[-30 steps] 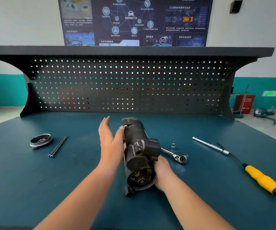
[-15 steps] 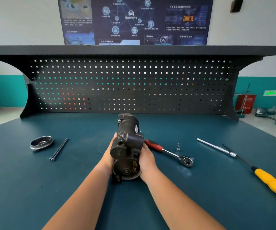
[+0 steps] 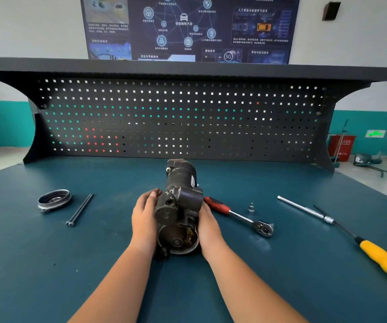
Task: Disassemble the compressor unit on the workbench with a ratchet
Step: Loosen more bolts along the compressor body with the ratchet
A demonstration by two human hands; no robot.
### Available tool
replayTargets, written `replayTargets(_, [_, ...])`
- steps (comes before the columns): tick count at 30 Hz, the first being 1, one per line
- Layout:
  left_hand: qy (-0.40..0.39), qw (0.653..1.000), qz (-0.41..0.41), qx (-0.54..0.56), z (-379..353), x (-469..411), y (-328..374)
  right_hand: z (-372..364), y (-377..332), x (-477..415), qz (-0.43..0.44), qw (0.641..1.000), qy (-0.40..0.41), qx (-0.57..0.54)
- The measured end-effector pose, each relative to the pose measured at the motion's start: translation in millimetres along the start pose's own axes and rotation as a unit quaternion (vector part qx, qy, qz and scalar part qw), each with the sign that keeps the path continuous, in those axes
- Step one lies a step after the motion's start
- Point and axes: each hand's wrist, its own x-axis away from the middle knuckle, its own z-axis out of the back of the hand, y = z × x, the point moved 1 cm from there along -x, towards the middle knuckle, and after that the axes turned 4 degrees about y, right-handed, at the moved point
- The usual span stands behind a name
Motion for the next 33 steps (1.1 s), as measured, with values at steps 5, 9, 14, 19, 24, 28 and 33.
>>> replayTargets(5, [-0.109, 0.985, -0.111, 0.081, 3, 19, 13, -5, -10, 20, 0.209, 0.978, -0.002, -0.009])
replayTargets(9, [-0.153, 0.962, -0.213, -0.073, 1, 30, 15, -11, -11, 26, 0.257, 0.964, -0.018, 0.067])
replayTargets(14, [-0.093, 0.952, -0.257, -0.137, -1, 35, 18, -3, -14, 28, 0.268, 0.959, -0.022, 0.094])
replayTargets(19, [-0.023, 0.823, -0.538, -0.182, -10, 66, 30, 33, -24, 20, 0.247, 0.965, -0.045, 0.081])
replayTargets(24, [-0.406, 0.621, -0.582, -0.333, -41, 113, 7, 123, -32, -14, 0.288, 0.744, 0.032, 0.602])
replayTargets(28, [-0.520, 0.556, -0.447, -0.469, -53, 111, -8, 135, -14, -12, 0.153, 0.652, -0.009, 0.743])
replayTargets(33, [-0.467, 0.600, -0.489, -0.427, -43, 111, -2, 135, -24, 7, 0.144, 0.650, 0.017, 0.746])
